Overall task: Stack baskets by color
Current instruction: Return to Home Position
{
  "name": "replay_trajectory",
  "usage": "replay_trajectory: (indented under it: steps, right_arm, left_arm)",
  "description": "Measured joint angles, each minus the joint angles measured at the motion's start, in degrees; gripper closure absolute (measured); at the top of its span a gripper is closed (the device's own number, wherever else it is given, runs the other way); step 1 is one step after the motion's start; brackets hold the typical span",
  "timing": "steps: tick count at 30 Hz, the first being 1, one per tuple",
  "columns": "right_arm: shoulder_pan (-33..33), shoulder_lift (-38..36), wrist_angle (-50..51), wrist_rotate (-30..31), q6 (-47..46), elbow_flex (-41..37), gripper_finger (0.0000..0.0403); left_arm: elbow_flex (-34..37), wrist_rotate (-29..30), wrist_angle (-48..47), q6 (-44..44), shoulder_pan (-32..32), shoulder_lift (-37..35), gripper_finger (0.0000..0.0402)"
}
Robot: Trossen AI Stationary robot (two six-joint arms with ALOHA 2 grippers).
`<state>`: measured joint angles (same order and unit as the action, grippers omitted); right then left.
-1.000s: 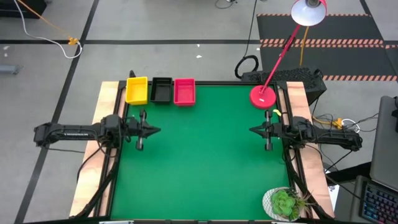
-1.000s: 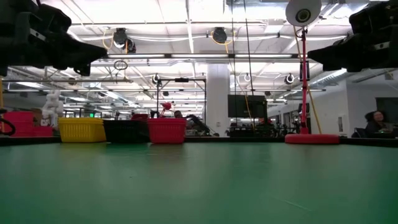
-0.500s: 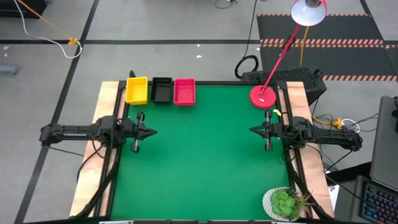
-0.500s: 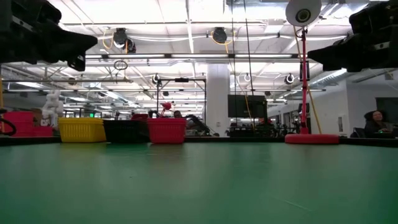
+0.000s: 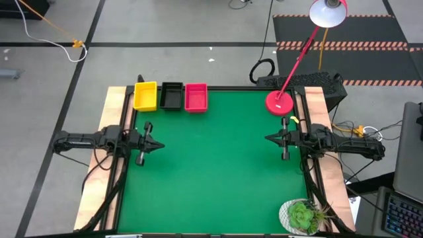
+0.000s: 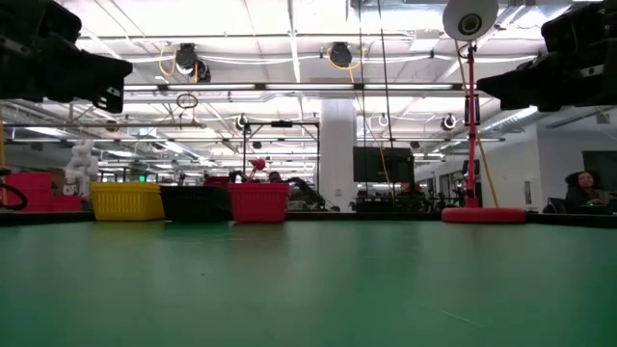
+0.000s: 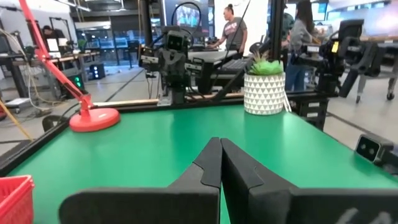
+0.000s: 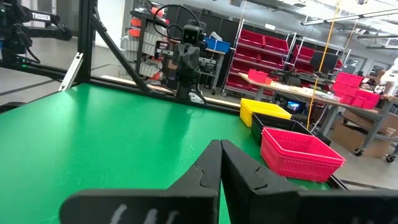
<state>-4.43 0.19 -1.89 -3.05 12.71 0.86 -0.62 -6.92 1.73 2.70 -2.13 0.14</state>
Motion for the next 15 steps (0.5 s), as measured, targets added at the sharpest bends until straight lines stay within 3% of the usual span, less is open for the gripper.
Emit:
replay_trajectory:
  steps: [15]
  right_arm:
    - [0.0,0.0,0.0,0.0,0.0,0.0,0.0403]
  left_arm:
    - [0.0,-0.5,0.0,4.7,0.1,1.0,0.0384]
